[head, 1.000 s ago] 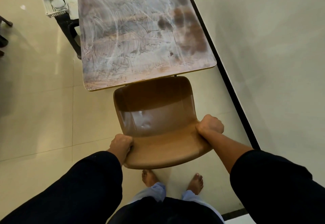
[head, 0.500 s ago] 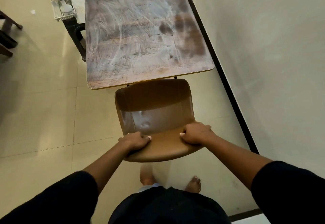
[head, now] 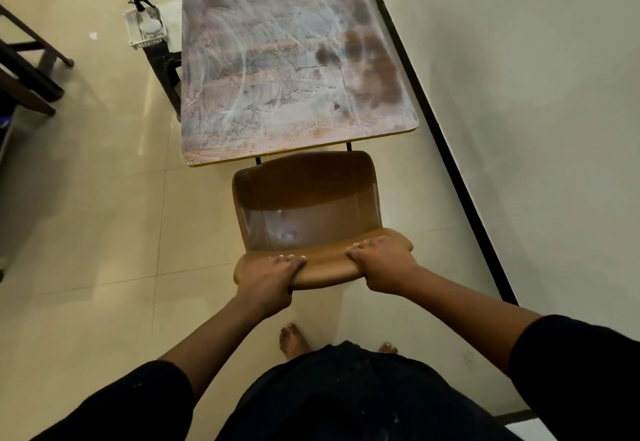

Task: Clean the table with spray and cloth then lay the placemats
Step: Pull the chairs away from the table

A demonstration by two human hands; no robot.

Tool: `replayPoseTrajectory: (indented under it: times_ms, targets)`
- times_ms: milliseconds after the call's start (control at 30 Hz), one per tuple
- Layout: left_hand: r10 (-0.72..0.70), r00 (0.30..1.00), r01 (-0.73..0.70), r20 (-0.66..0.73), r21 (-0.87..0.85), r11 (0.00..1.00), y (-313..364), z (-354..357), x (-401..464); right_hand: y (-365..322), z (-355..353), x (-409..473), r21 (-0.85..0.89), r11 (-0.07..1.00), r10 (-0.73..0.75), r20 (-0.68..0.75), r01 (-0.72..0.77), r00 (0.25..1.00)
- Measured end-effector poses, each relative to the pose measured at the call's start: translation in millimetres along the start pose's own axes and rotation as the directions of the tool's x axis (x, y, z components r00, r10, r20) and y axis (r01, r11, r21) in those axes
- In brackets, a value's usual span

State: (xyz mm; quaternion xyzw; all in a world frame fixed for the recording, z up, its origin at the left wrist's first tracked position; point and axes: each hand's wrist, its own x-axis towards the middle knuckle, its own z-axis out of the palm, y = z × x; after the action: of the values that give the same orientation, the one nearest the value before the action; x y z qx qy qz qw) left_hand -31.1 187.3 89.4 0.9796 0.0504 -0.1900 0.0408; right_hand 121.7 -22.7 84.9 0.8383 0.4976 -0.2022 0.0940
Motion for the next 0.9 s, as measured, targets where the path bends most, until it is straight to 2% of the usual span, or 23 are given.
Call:
replayPoseTrajectory:
  times_ms: [233,667,900]
  targets:
    - [-0.034,0.999,0.033,-0.027,-0.031,0.999,9.6,-10.3,-5.1,-5.3,11.5,-1.7,0.018,0.999,0.032,-0.092,-0.031,0.995]
    - [-0.020,0.999,0.023,0.039,-0.083,0.996,-0.5,-6.5,-9.9,-19.8,14.5,-11.0,0.047,0.995,0.091,-0.102,-0.086,0.991]
    - [-0.041,0.994,0.052,0.101,-0.105,0.993,-0.8,-5.2,-5.4,-13.1,9.7,-11.8,0.084,0.996,0.043,-0.108,-0.034,0.993]
